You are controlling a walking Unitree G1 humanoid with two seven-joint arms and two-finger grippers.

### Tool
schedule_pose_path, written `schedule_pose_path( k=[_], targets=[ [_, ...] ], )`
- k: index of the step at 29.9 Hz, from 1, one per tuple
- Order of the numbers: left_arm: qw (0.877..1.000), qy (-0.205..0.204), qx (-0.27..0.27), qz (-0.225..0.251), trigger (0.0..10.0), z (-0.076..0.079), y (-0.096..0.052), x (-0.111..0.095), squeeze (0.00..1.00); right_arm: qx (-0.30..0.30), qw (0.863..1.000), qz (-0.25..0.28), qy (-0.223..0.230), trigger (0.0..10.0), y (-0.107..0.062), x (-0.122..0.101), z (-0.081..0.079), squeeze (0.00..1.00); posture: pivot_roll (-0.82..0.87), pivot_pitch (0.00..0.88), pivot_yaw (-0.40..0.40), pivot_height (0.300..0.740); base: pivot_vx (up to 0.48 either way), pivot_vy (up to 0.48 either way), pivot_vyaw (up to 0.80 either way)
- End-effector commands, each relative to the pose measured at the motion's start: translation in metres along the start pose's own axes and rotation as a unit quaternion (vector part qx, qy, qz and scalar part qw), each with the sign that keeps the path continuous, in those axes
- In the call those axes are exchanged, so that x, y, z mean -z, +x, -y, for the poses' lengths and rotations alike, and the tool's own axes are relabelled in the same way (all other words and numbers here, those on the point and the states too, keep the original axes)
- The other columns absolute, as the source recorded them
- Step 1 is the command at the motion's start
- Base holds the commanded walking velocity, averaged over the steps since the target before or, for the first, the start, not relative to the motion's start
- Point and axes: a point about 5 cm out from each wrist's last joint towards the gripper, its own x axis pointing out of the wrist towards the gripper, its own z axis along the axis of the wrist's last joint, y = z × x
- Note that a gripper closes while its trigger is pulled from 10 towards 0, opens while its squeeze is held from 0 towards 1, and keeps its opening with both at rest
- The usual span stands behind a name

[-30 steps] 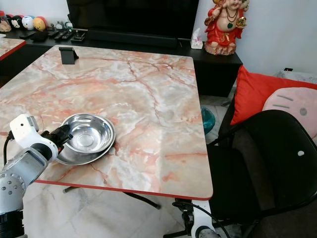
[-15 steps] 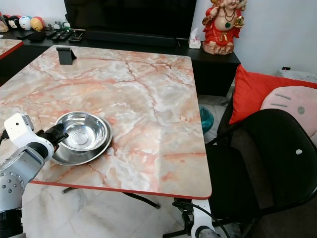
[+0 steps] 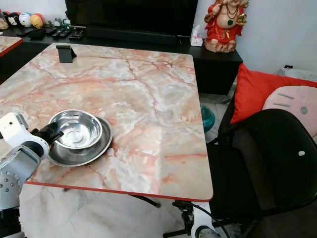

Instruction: Setting the table

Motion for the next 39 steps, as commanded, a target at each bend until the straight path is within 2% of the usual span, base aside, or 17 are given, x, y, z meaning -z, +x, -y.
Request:
schedule_pose_path(
  k=[1,14,28,29,33,35,36,39],
  targets=[
    [1.0,0.004,-0.004,-0.012,10.0,0.001,0.001,0.004,1.0,0.001,1.0,-0.001,0.0,10.0,0.0,-0.001,0.002,0.0,0.01,0.0,-0.066,0.719,0.0,0.0,0.0],
    [1.0,0.011,-0.006,-0.017,10.0,0.001,0.001,0.003,1.0,0.0,1.0,-0.001,-0.002,10.0,0.0,-0.002,0.002,0.0,0.02,0.0,-0.069,0.719,0.0,0.0,0.0],
    [0.999,0.037,-0.005,-0.015,10.0,0.002,-0.002,-0.005,0.99,-0.003,1.0,-0.001,-0.001,10.0,0.001,-0.002,0.001,0.0,0.03,0.0,-0.071,0.719,0.0,0.0,0.0],
    [0.999,0.041,-0.004,-0.012,10.0,0.002,-0.002,-0.006,0.0,-0.002,1.0,-0.001,-0.001,10.0,0.001,-0.002,0.001,0.0,0.03,0.0,-0.071,0.719,0.0,0.0,0.0],
    [0.998,0.055,0.001,0.0,10.0,0.005,-0.004,-0.012,0.0,-0.001,1.0,-0.001,0.0,10.0,0.001,-0.003,0.001,0.0,0.03,0.0,-0.073,0.719,0.0,0.0,0.0],
    [0.996,0.088,0.006,0.016,10.0,0.007,-0.005,-0.017,0.0,-0.001,1.0,-0.001,0.0,10.0,0.001,-0.003,0.001,0.0,0.03,0.0,-0.074,0.719,0.0,0.0,0.0],
    [0.991,0.119,0.024,0.046,10.0,0.015,-0.008,-0.026,0.0,-0.001,1.0,-0.001,-0.001,10.0,0.001,-0.003,0.001,0.0,0.03,0.0,-0.075,0.719,0.0,0.0,0.0],
    [0.978,0.171,0.059,0.106,10.0,0.029,-0.013,-0.042,0.0,-0.001,1.0,0.0,-0.001,10.0,0.001,-0.003,0.002,0.0,0.03,0.0,-0.076,0.719,0.0,0.0,0.0]
  ],
)
